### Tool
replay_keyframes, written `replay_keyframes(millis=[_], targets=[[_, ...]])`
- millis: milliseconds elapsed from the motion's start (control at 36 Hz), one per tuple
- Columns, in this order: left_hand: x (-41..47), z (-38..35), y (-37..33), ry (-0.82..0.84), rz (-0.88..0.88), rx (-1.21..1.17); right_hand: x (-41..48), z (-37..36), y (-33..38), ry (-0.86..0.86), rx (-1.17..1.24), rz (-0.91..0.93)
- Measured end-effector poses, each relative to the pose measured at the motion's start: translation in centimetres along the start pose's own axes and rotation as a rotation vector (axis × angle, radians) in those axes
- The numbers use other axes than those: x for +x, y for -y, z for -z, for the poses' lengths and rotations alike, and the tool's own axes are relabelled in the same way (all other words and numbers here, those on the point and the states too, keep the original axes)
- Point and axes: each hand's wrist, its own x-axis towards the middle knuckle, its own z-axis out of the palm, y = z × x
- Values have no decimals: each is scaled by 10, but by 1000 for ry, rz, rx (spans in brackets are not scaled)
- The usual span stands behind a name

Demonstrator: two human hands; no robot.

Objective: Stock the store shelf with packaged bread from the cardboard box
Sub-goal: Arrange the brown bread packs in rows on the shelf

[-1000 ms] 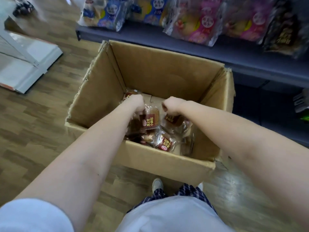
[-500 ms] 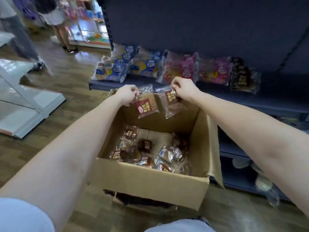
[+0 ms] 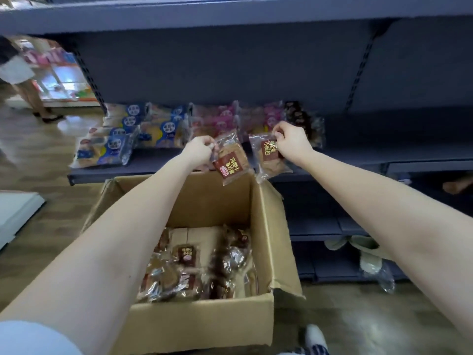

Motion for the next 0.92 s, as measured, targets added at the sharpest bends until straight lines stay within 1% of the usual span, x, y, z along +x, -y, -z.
replay_keyframes(millis=[222, 306, 500, 639, 722, 917], targets=[[34, -63, -39, 42, 4, -14, 14, 41, -52, -2, -14, -11], [46, -86, -53, 87, 13, -34, 23, 56, -71, -30, -23, -18], [72, -129, -83, 182, 76, -80, 37, 82, -115, -36, -19, -4], [84, -166, -109, 247, 64, -69, 41, 109, -152, -56, -46, -19], [90, -188, -128, 256, 42, -72, 47, 127, -175, -80, -74, -41], [96, -236, -168, 303, -102, 39, 53, 171, -224, -113, -123, -95]])
